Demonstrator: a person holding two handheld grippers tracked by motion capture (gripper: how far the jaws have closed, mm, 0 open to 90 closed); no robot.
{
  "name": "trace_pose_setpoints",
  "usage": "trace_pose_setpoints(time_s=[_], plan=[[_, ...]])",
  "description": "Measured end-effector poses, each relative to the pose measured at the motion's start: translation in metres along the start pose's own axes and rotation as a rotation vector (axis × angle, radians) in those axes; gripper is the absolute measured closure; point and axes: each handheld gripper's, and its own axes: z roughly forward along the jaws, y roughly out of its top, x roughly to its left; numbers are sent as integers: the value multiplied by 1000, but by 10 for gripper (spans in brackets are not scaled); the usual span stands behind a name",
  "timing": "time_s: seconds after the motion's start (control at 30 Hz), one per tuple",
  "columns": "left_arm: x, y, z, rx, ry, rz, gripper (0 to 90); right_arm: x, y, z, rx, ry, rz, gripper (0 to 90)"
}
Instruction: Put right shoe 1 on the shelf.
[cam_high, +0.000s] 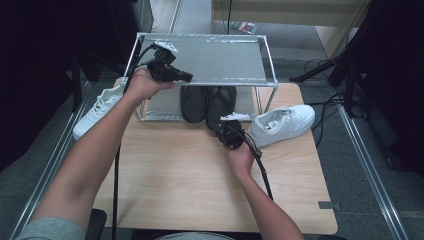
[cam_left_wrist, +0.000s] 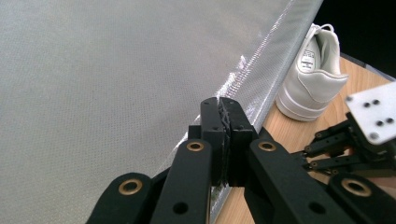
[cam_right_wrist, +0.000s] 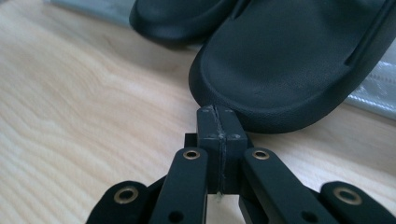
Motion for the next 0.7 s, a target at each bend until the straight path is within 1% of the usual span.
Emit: trace_pose_setpoints(time_s=[0.03,0.13,0.2,0.3,0.4,0.5,0.6,0.7], plan=[[0,0,0,0,0,1,900,-1,2,3,-3,-2,19,900],[0,0,0,0,5,-2,896,-4,6,7,-2,-8,27,900],[0,0,0,0,12,-15,879,-6,10,9,2,-13,28,900],[1,0,0,2,8,-16,878,-9,15,13,-8,-9,55,900],[1,0,0,-2,6,-18,878,-10,19,17,-4,-21,45,900],[2,-2,0,-16,4,-34,874,-11,20,18,-4,-18,59,900],[3,-4,-1,-27,-1,-54,866,-9,17,13,-4,-5,50,900],[3,-3,-1,-23,2,-67,860,-7,15,4,-17,20,24,900]])
